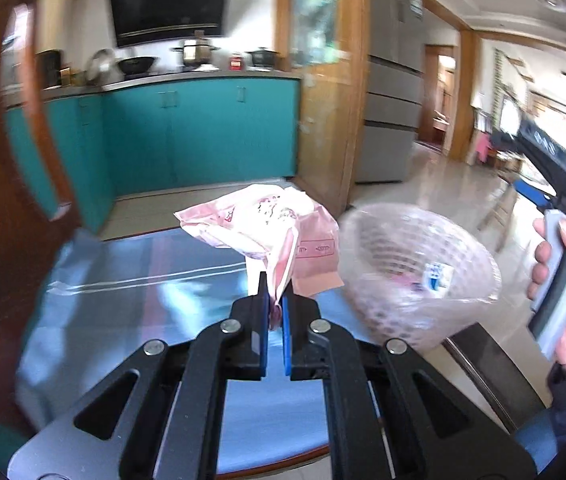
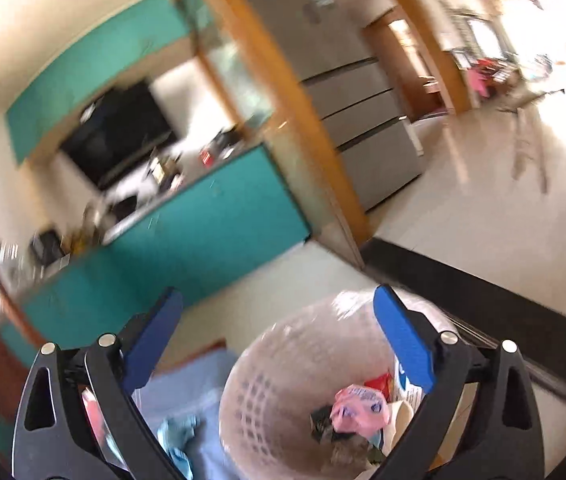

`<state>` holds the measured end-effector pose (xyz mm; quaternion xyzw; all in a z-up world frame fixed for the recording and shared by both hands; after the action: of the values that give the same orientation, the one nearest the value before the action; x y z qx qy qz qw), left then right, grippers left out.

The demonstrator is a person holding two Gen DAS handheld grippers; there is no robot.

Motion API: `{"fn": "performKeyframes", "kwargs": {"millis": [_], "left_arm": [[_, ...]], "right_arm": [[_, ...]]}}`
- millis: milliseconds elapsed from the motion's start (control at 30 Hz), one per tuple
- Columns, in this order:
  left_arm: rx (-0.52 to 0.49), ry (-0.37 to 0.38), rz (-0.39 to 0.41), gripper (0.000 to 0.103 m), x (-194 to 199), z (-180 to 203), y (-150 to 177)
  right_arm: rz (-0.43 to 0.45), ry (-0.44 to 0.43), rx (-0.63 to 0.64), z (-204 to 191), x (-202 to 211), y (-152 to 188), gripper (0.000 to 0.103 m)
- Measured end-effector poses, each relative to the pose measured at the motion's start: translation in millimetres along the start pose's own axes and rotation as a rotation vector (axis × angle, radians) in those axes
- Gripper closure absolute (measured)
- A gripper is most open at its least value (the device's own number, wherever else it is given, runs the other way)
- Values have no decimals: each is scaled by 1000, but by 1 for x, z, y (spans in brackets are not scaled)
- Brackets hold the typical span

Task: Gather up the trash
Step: 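Drop the pink plastic bag into the basket with the right tool while the left tool carries the paper bag, then carry the pink paper bag over the basket and open the left tool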

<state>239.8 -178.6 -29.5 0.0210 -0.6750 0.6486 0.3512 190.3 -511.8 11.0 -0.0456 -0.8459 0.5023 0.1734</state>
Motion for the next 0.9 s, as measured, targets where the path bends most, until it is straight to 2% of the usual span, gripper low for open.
{"fn": "performKeyframes", "kwargs": {"millis": [133,167,233,267,300,333,400,467,533,600,667,700,800,900], "left_arm": [[-118,82,5,96,-26,72,-10],[-123,110,1,89,-38,90,-15],[-91,144,-15,53,-59,110,-21],[-76,133,-15,23,-65,112,-22],[-66,116,-4,18,-67,111,-24],[-62,94,8,18,-65,106,-25],[-74,76,12,10,-58,94,-22],[-71,24,25,8,-44,64,-19],[-63,-38,27,8,-29,25,-13],[-30,-115,35,6,-18,-21,-8],[18,-180,20,6,-15,-56,-1],[78,-215,-6,6,-19,-79,4],[182,-202,-69,6,-37,-109,16],[187,-211,-111,6,-57,-119,26]], "right_arm": [[52,12,-57,13,9,-8,9],[57,10,-55,12,11,-8,9],[67,8,-54,13,13,-9,8],[64,5,-57,14,12,-9,8],[51,0,-60,13,9,-9,8],[36,-6,-64,14,6,-7,8],[16,-18,-60,12,1,-4,8],[-35,-43,-25,1,-7,5,8],[-80,-70,14,-13,-12,16,8],[-160,-98,113,-39,-21,36,9],[-232,-128,207,-65,-26,59,9],[-261,-144,249,-78,-26,71,9],[-363,-182,393,-115,-28,111,9],[-456,-221,484,-142,-28,151,9]]}}
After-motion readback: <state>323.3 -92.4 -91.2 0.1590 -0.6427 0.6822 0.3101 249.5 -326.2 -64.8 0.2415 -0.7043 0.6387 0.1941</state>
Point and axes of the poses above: each gripper's, at about its wrist camera, not at the fingertips, and x roughly against the way its jaws point, z to its right, y to its underside, the point moved 10 cm from there along -x, roughly the way its jaws point, and after that the axes turned 5 degrees about x, right-handed, at the moved point
